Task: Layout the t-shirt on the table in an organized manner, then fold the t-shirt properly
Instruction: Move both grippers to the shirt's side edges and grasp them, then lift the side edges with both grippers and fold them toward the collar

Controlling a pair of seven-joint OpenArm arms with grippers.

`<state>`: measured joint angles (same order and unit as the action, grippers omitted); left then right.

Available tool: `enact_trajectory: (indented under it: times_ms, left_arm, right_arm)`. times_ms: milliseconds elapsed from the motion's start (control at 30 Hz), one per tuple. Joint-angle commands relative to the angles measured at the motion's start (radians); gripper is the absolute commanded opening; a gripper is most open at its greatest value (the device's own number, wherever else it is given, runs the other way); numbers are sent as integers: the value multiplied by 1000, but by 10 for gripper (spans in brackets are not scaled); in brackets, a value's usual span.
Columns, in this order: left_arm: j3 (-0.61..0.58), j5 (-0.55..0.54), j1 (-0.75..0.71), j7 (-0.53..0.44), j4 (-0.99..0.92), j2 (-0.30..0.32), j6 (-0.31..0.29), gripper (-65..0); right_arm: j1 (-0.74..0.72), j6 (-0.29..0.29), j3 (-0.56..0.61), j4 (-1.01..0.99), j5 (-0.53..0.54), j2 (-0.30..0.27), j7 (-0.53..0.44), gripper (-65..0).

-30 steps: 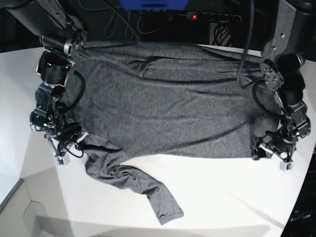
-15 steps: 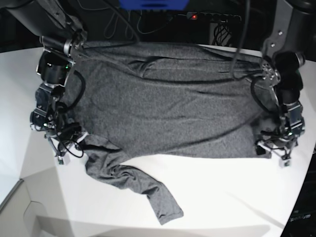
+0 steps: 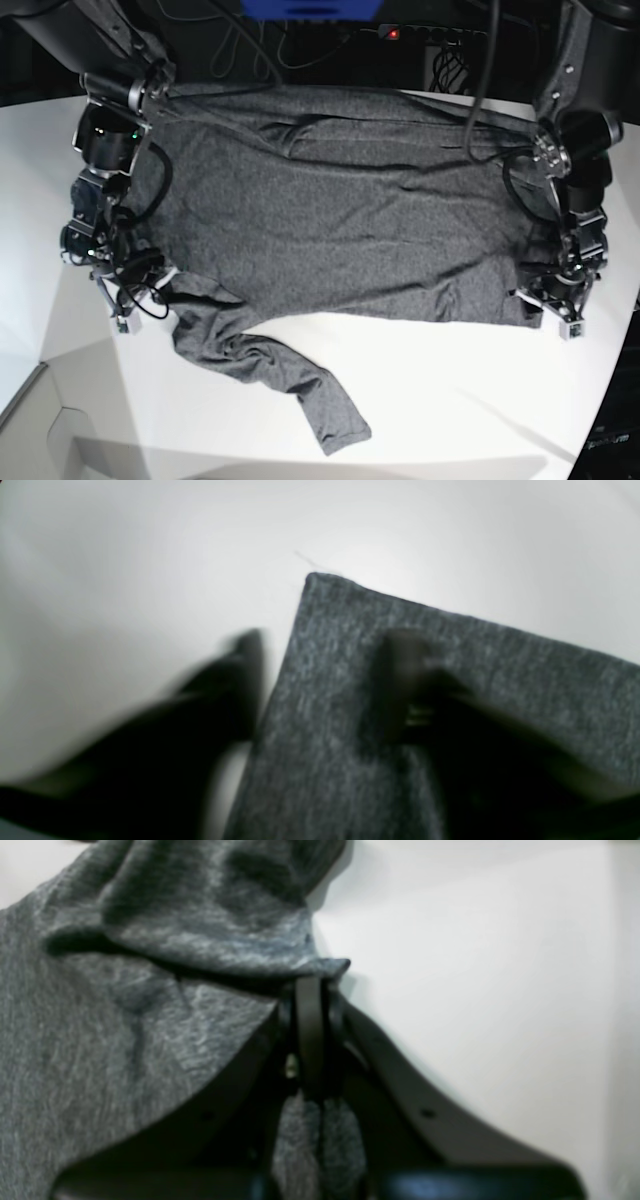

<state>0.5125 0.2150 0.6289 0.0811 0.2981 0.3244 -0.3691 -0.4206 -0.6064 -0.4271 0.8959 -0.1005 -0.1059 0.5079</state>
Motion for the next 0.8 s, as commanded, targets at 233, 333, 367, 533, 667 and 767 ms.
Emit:
enact_trajectory:
  times_ms: [233, 333, 367, 533, 667, 767]
  left_arm:
    - [-2, 11, 32, 64, -1, -1, -20, -650]
    - [-1, 11, 33, 64, -1, -1, -21, -650]
    - [-1, 11, 33, 69, -1, 2, -21, -650]
    - [-1, -81, -5, 154, 128, 2, -21, -650]
    - [-10, -190, -99, 243, 329, -1, -21, -650]
    - [-10, -245, -151, 308, 459, -6, -21, -650]
  right_arm:
    - [4, -7, 1, 75, -31, -10, 47, -650]
    - [47, -7, 0, 196, -29, 5, 47, -650]
    - [58, -7, 0, 237, -29, 15, 50, -650]
    - [121, -8, 1, 394, -28, 30, 54, -650]
    - [162, -8, 1, 477, -28, 51, 54, -650]
    - [185, -11, 1, 539, -28, 73, 56, -650]
